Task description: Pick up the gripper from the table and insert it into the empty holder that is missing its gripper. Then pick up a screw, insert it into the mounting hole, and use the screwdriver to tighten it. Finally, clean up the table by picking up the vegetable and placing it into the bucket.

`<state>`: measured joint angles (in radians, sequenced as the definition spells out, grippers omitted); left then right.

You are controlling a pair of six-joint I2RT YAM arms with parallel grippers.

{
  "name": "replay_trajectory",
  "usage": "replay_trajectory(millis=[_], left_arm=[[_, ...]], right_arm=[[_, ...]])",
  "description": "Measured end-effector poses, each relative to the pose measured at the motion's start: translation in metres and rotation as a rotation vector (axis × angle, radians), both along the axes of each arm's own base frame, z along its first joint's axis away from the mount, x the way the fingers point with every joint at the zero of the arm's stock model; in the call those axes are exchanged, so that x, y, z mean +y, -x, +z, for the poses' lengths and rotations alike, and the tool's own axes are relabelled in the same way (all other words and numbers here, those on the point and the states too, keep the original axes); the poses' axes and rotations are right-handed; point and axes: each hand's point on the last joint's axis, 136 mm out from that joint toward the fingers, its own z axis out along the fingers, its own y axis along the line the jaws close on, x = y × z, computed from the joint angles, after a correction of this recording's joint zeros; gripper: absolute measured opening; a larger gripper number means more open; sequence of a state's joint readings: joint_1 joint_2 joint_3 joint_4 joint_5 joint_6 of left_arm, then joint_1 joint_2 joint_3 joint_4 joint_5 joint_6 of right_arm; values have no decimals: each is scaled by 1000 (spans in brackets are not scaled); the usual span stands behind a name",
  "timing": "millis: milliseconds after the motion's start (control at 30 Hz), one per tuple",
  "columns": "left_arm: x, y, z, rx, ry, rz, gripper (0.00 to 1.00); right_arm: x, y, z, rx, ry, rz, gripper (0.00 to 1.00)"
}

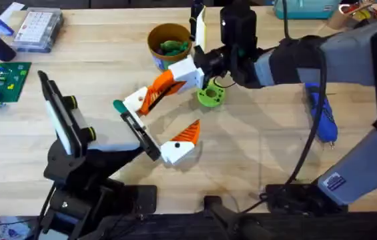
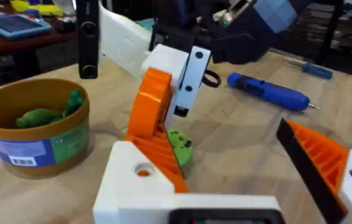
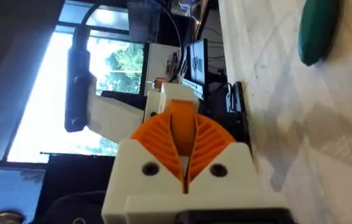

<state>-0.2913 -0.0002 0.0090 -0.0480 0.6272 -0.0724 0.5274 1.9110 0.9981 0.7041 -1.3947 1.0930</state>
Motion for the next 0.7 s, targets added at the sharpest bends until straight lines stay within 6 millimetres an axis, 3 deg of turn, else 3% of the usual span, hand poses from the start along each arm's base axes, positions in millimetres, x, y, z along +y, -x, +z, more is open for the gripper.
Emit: replay_trajectory(millis=[300,467,700], left_arm=[[8,-10,0,-9,-8,75,990],[19,-20,-3,5,-11,157,990],[21,-22,-3,9,-7,171,990]], right_arm=[[11,-4,1,7,16,-50,8],[27,-3,-2,-7,33,-96,8],[30,-4,-3,-12,35,-109,8]])
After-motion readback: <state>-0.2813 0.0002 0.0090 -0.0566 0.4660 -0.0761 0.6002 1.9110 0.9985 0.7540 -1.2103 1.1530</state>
